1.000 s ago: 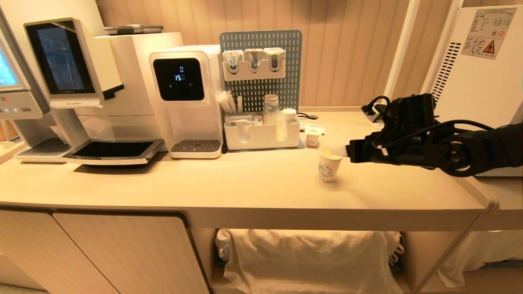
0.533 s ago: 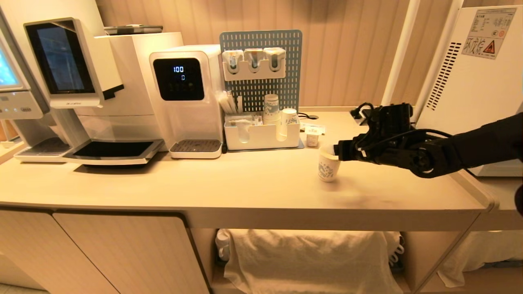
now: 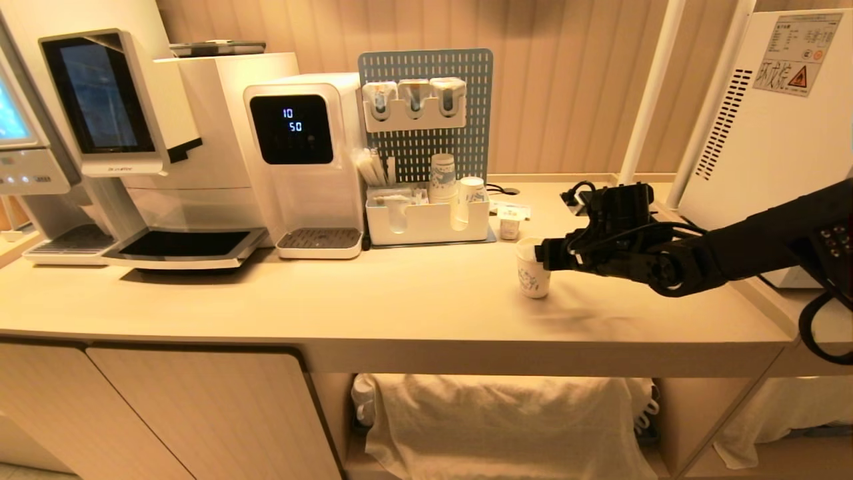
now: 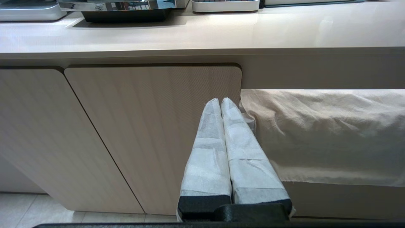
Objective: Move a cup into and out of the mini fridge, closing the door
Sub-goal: Put the paper cup in the freezer
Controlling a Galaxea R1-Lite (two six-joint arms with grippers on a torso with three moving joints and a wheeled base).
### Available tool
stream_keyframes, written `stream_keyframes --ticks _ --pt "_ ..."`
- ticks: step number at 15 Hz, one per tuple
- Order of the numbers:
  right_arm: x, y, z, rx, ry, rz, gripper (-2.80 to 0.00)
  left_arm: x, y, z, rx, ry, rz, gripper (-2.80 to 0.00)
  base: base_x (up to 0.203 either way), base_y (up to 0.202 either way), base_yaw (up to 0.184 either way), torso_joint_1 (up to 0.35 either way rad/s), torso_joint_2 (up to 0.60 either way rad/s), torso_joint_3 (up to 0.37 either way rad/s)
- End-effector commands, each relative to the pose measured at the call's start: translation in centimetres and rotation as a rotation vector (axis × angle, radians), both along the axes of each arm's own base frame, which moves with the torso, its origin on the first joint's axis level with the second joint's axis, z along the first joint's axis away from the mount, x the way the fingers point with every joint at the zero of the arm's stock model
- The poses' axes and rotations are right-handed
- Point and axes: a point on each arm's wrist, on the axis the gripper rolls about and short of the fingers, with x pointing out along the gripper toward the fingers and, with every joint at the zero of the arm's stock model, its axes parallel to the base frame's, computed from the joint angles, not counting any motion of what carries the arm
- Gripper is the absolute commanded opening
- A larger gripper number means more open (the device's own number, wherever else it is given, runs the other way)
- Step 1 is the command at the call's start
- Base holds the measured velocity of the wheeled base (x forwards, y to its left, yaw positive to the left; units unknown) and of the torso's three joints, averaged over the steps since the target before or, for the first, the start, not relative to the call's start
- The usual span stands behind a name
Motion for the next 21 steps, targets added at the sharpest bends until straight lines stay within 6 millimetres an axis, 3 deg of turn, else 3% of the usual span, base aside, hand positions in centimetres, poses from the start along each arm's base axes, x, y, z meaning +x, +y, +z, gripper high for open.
stream_keyframes --ticks 1,2,3,20,21 --pt "0.1 0.1 -0.1 0.002 -0.003 0.002 0.00 0.0 0.0 0.0 0.001 0.001 0.000 -2.80 0.000 0.000 0.000 0.000 0.00 0.000" --pt "0.1 0.0 0.3 0.008 -0.019 0.001 0.00 0.0 0.0 0.0 -0.001 0.001 0.000 -2.80 0.000 0.000 0.000 0.000 0.00 0.000" --pt "0.1 0.0 0.4 0.009 -0.019 0.005 -2.80 0.0 0.0 0.0 0.001 0.001 0.000 -2.80 0.000 0.000 0.000 0.000 0.00 0.000" --pt "-0.2 -0.1 3.3 0.011 -0.101 0.007 -2.80 0.0 0.0 0.0 0.001 0.001 0.000 -2.80 0.000 0.000 0.000 0.000 0.00 0.000" --pt "-0.2 -0.3 3.4 0.011 -0.102 0.003 0.00 0.0 0.0 0.0 0.001 0.001 0.000 -2.80 0.000 0.000 0.000 0.000 0.00 0.000"
